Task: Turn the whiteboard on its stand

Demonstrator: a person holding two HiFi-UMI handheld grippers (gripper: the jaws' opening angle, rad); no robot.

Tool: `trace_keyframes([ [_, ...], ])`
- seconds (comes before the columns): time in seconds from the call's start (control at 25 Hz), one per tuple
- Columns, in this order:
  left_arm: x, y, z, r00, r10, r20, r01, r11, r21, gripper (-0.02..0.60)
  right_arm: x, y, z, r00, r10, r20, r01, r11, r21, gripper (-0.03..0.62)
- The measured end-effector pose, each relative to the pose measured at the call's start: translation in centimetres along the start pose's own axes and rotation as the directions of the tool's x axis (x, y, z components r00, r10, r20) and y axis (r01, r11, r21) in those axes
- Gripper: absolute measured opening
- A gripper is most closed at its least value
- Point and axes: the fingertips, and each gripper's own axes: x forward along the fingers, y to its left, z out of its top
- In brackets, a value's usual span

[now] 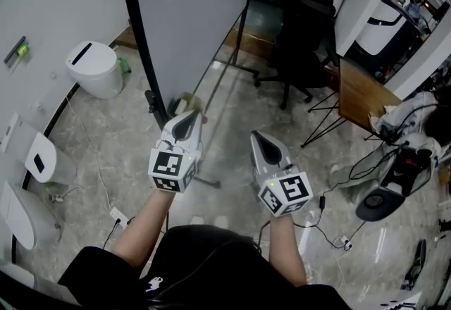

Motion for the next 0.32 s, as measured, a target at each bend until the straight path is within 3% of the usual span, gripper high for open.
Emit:
trace_keyframes([
  [0.32, 0.23, 0.42, -0.19, 1.0, 0.007, -0.006, -0.007, 1.0, 0.008, 0.003, 0.43, -0.2, -0.06, 1.0, 0.005, 0.001, -0.005, 1.0, -0.005, 0.008],
])
